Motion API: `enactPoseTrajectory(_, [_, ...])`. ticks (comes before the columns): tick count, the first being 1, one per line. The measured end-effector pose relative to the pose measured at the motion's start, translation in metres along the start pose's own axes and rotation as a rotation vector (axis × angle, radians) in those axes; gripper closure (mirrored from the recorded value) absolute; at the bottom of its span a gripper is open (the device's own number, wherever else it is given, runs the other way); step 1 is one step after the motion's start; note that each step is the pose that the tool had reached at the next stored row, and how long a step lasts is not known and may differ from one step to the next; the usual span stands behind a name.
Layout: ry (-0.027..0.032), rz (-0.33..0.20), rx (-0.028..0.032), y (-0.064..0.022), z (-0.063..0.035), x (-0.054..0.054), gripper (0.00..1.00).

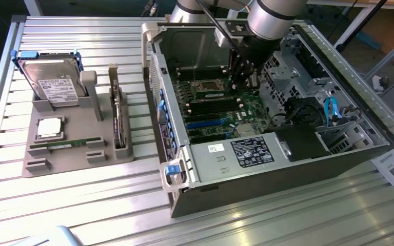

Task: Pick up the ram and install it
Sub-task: 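Insert the ram into the slot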

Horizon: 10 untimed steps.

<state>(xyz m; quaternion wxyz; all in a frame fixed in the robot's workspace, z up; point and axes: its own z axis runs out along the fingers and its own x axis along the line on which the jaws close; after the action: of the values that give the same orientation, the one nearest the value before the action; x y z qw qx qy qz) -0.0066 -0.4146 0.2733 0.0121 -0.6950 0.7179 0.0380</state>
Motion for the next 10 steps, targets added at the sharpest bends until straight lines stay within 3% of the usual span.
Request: enactPoseTrajectory(10, [-0.0002, 0.000, 0.0004, -0.0005, 0.0113, 0.002, 0.88])
